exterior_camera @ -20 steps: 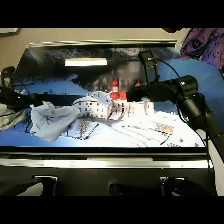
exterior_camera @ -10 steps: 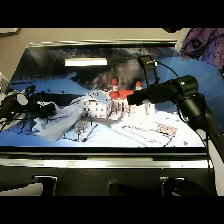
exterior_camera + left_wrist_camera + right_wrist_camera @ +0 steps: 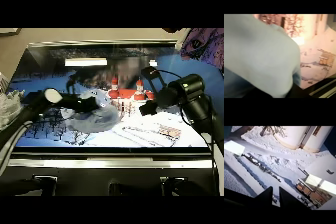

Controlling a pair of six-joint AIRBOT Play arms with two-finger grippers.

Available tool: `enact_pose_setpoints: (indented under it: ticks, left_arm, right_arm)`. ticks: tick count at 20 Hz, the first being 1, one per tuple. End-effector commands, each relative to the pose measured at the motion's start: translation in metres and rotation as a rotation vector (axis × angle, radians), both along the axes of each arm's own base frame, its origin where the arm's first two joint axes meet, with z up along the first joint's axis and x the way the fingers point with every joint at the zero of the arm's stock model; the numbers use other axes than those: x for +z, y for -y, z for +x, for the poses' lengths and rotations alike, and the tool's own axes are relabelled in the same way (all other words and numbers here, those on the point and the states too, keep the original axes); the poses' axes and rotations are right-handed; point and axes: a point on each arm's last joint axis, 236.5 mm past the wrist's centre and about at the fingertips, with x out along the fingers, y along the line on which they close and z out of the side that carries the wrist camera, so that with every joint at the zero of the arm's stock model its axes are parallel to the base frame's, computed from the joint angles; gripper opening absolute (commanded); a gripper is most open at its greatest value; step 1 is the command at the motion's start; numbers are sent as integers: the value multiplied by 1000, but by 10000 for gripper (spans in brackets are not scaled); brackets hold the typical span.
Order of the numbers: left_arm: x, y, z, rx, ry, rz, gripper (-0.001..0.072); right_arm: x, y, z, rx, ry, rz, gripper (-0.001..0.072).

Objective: Fold the clothes and pants, and hang the long-sleeved shirts on hangers.

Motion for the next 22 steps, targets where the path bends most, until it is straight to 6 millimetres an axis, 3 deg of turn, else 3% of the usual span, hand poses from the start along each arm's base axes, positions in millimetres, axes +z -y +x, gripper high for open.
enact_pose_setpoints:
  ticks: [1, 2, 4, 5, 7, 9, 12, 15, 18, 22]
  left_arm:
    - [-12, 83, -7, 98, -5, -109, 23]
    - [-26, 90, -6, 125, -19, -110, 86]
    - [-40, 88, 0, 160, -46, -112, 418]
    - [-36, 77, 7, 174, -55, -113, 534]
    - [-18, 35, 23, 168, -42, -98, 557]
    - [6, -25, 40, 168, -1, -65, 557]
    - [35, -133, 52, 253, 24, 5, 579]
    - [46, -212, 48, 344, 19, 63, 583]
    - [47, -256, 42, 418, -21, 63, 583]
    - [44, -279, 38, 463, -43, 65, 583]
  right_arm:
    - [4, 30, -11, 10, -21, -127, 283]
    - [3, 30, -10, 12, -16, -124, 283]
    - [-3, 28, -5, 24, 7, -118, 283]
    - [-8, 29, -4, 13, 4, -92, 282]
    - [-21, 46, -4, -74, -38, -25, 288]
    - [-37, 61, -4, -247, -104, 167, 388]
    - [-65, 36, -20, -472, -281, 600, 431]
    - [-110, 3, -46, -560, -403, 755, 481]
    - [-146, -23, -65, -655, -455, 829, 491]
    - [-169, -39, -61, -722, -421, 837, 490]
